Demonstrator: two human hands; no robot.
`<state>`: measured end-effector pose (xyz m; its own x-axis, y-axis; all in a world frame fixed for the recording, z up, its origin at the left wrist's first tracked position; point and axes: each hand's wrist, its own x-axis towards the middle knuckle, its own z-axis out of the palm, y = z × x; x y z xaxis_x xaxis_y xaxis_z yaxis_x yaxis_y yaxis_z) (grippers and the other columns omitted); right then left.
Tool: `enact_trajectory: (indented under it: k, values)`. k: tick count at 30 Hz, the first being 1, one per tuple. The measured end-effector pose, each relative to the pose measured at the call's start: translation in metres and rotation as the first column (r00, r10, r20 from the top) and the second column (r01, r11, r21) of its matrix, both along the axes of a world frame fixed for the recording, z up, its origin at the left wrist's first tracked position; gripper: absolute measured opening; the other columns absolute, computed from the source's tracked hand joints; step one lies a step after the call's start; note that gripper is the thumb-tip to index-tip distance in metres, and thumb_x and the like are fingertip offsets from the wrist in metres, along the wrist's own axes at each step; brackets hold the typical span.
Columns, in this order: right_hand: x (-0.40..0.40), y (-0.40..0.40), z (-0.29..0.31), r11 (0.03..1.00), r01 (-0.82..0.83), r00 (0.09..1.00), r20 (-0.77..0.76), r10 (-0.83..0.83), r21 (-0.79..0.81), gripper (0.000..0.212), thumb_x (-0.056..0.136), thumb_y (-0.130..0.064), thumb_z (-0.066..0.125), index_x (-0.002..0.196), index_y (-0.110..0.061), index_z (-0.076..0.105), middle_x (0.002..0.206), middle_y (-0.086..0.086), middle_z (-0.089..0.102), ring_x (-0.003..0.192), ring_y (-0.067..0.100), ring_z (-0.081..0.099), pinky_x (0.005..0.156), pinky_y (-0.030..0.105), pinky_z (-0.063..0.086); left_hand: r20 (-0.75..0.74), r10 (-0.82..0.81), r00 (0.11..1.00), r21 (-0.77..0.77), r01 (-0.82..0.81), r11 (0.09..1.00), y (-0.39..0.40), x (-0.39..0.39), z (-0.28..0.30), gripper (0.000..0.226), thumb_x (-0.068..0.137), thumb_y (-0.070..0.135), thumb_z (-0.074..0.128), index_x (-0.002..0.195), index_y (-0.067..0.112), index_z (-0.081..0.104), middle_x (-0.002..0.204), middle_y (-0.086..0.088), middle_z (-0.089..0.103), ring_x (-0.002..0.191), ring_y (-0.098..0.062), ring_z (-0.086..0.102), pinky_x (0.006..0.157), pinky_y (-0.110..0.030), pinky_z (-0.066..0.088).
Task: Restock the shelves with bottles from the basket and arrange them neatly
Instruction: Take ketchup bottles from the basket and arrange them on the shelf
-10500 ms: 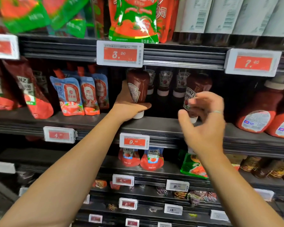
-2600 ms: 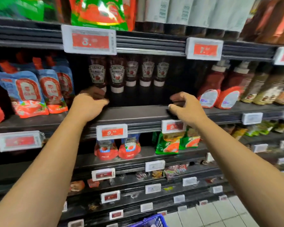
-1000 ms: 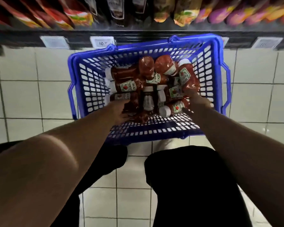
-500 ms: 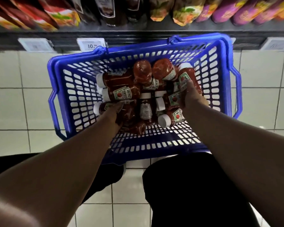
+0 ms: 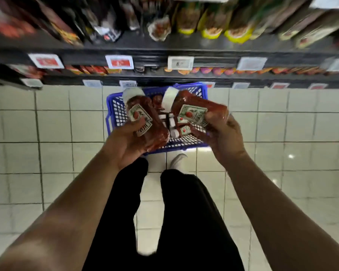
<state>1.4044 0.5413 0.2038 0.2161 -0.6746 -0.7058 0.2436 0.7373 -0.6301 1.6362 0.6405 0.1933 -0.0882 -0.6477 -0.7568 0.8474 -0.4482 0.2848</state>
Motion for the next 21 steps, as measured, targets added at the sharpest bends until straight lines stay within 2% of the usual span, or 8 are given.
enact_trajectory:
  k: [4,6,8,11,14,16,19,21]
  values:
    - [-0.001,-0.025,0.143,0.965,-0.060,0.996,0.050,0.075,-0.256,0.020,0.086,0.001,0.068,0.101,-0.013,0.070,0.098,0.011,0.074,0.092,0.030,0.074,0.070,0.038,0.062,0.068,-0.110,0.992,-0.198,0.122,0.973,-0.026,0.008,0.142,0.060,0.060,0.021,0.090,0.114,0.004,0.070,0.105,-0.017,0.074,0.098,-0.032,0.071,0.088,-0.051,0.058]
    - [-0.001,-0.041,0.205,0.928,-0.050,0.996,0.056,0.076,-0.369,0.024,0.084,0.003,0.068,0.097,-0.018,0.070,0.093,0.007,0.073,0.087,0.025,0.072,0.073,0.040,0.064,0.136,-0.155,0.979,-0.262,0.186,0.947,-0.041,0.012,0.203,0.056,0.058,0.027,0.092,0.107,0.007,0.074,0.099,-0.015,0.074,0.092,-0.030,0.073,0.084,-0.050,0.060]
    - [0.002,-0.057,0.267,0.869,-0.050,0.997,0.032,0.075,-0.493,0.036,0.075,-0.003,0.077,0.106,-0.015,0.064,0.097,0.008,0.069,0.087,0.023,0.066,0.080,0.040,0.060,0.179,-0.130,0.975,-0.345,0.185,0.920,-0.055,0.016,0.259,0.055,0.056,0.025,0.095,0.104,0.008,0.072,0.096,-0.014,0.073,0.088,-0.029,0.073,0.078,-0.052,0.060]
    - [0.012,-0.081,0.356,0.713,-0.058,0.997,-0.001,0.080,-0.699,0.056,0.064,-0.015,0.083,0.114,-0.014,0.060,0.099,0.003,0.069,0.089,0.017,0.063,0.087,0.036,0.053,0.333,-0.041,0.942,-0.442,0.194,0.876,-0.075,0.022,0.337,0.057,0.050,0.022,0.097,0.099,0.009,0.070,0.089,-0.012,0.073,0.079,-0.027,0.074,0.068,-0.051,0.062]
    - [0.026,-0.097,0.433,0.526,-0.067,0.989,0.014,0.148,-0.848,0.054,0.066,-0.016,0.083,0.115,-0.017,0.061,0.099,-0.007,0.074,0.091,0.010,0.067,0.088,0.030,0.052,0.517,0.045,0.855,-0.498,0.257,0.828,-0.090,0.029,0.405,0.041,0.069,0.009,0.079,0.107,0.006,0.063,0.086,-0.010,0.072,0.075,-0.024,0.073,0.064,-0.044,0.062]
    - [0.038,-0.102,0.475,0.408,-0.060,0.985,0.012,0.171,-0.911,0.055,0.068,-0.016,0.083,0.119,-0.014,0.061,0.106,-0.004,0.075,0.097,0.014,0.068,0.092,0.036,0.054,0.594,0.110,0.797,-0.522,0.278,0.807,-0.097,0.036,0.445,0.043,0.076,0.007,0.066,0.117,0.001,0.058,0.092,-0.017,0.070,0.075,-0.025,0.071,0.065,-0.040,0.061]
    - [0.057,-0.106,0.528,0.329,-0.018,0.990,0.030,0.139,-0.944,0.066,0.065,-0.018,0.085,0.125,-0.011,0.058,0.110,0.003,0.073,0.101,0.018,0.068,0.094,0.035,0.053,0.661,0.180,0.729,-0.563,0.323,0.761,-0.106,0.049,0.494,0.065,0.075,0.007,0.070,0.133,-0.009,0.047,0.112,-0.039,0.058,0.087,-0.035,0.066,0.067,-0.040,0.058]
    - [0.071,-0.110,0.557,0.275,-0.002,0.993,0.030,0.112,-0.961,0.068,0.065,-0.020,0.087,0.126,-0.010,0.058,0.112,0.004,0.072,0.102,0.017,0.068,0.093,0.032,0.052,0.680,0.215,0.701,-0.585,0.342,0.736,-0.112,0.064,0.521,0.068,0.069,0.011,0.078,0.127,-0.007,0.049,0.110,-0.042,0.059,0.090,-0.041,0.066,0.066,-0.042,0.056]
